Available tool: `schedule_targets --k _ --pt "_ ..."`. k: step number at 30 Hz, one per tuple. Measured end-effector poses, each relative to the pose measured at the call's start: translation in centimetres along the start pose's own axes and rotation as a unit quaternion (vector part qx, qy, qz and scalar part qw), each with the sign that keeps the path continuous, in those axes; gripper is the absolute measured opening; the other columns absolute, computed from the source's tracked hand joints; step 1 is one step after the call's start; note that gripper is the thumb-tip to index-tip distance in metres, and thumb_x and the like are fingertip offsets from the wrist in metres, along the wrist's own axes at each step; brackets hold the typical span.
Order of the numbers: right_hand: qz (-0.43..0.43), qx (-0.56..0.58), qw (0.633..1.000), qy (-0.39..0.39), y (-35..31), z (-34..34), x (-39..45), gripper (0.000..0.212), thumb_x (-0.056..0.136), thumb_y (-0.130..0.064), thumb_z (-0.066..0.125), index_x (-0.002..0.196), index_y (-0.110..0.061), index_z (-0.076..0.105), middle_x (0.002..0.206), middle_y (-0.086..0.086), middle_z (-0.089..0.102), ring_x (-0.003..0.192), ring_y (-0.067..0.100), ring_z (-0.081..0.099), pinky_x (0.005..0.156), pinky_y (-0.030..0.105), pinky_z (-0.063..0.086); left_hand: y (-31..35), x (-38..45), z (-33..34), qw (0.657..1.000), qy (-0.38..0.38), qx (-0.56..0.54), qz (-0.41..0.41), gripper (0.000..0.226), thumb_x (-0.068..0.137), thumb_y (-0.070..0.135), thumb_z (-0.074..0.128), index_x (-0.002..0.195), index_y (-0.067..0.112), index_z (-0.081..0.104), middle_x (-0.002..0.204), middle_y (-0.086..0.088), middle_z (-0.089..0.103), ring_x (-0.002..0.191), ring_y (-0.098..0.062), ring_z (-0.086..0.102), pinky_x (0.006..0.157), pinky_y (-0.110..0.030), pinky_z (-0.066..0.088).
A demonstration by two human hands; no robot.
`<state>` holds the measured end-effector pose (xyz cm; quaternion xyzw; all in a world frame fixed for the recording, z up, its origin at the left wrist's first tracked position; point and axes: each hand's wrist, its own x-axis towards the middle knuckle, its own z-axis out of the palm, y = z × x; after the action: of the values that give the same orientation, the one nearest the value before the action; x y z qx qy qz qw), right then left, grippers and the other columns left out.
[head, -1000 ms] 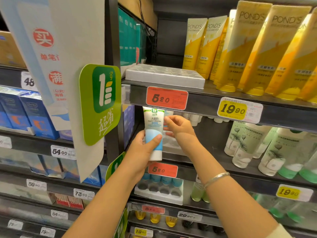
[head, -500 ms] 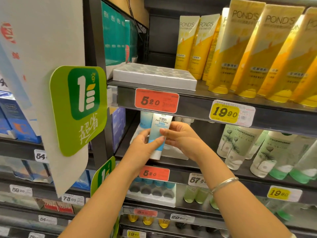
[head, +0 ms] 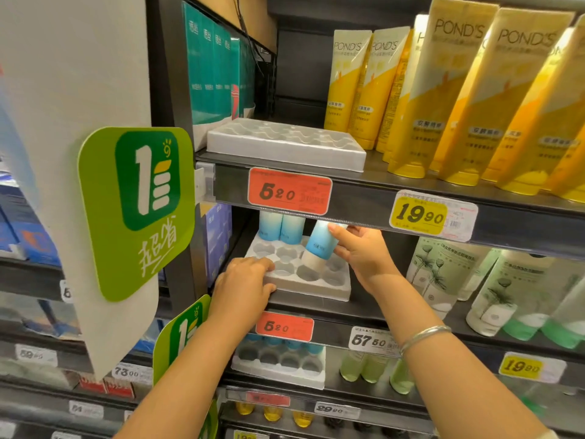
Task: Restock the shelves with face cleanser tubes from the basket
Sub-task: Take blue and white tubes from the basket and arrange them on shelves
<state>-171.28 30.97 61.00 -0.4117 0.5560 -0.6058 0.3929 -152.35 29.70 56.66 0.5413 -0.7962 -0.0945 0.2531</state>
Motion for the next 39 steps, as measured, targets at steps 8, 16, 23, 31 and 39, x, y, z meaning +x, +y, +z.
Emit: schedule_targets --k 8,16,23,31,39 --pt "0.000 -0.046 0.996 0.080 -0.1 0.2 0.4 0.009 0.088 -0.016 0.060 0.079 -0.016 0.060 0.095 0.013 0.061 0.095 0.021 0.058 0.091 0.040 0.048 -0.2 -0.4 -1.1 0.998 -0.052 -0.033 0.024 0.030 0.090 0.023 0.056 0.120 0.024 0.059 0.121 -0.003 0.058 0.115 -0.019 0.047 0.093 -0.029 0.037" --pt "-0.116 -0.051 0.987 0.096 -0.3 2.0 0.7 0.017 0.085 -0.001 0.061 0.102 -0.003 0.060 0.088 -0.001 0.060 0.075 0.005 0.056 0.069 0.018 0.050 -0.4 -1.2 -1.6 0.995 -0.067 -0.061 0.029 0.030 0.092 0.021 0.055 0.121 0.023 0.058 0.125 -0.004 0.056 0.113 -0.020 0.051 0.092 -0.029 0.040" --pt "-0.116 -0.097 0.983 0.100 0.4 2.9 1.2 0.024 0.087 -0.008 0.061 0.103 0.010 0.059 0.107 0.030 0.061 0.101 0.037 0.061 0.087 0.039 0.052 -0.4 -1.4 -1.5 0.994 -0.055 -0.090 0.024 0.026 0.090 0.024 0.056 0.116 0.022 0.060 0.122 -0.002 0.057 0.110 -0.017 0.052 0.089 -0.028 0.041" --pt "-0.128 -0.147 0.976 0.098 0.7 3.0 1.2 0.025 0.088 -0.013 0.062 0.098 0.009 0.063 0.103 0.026 0.065 0.099 0.037 0.062 0.089 0.047 0.051 -0.4 -1.5 -1.3 0.993 -0.053 -0.104 0.020 0.026 0.090 0.025 0.058 0.115 0.021 0.060 0.123 -0.002 0.058 0.110 -0.017 0.052 0.089 -0.026 0.041" --pt "-0.129 -0.143 0.976 0.101 0.9 2.5 1.2 0.022 0.086 -0.013 0.063 0.101 0.004 0.062 0.105 0.023 0.065 0.099 0.034 0.063 0.090 0.045 0.052 -0.4 -1.5 -1.4 0.993 -0.058 -0.104 0.017 0.026 0.090 0.025 0.057 0.116 0.021 0.060 0.123 -0.002 0.057 0.109 -0.017 0.052 0.089 -0.028 0.044"
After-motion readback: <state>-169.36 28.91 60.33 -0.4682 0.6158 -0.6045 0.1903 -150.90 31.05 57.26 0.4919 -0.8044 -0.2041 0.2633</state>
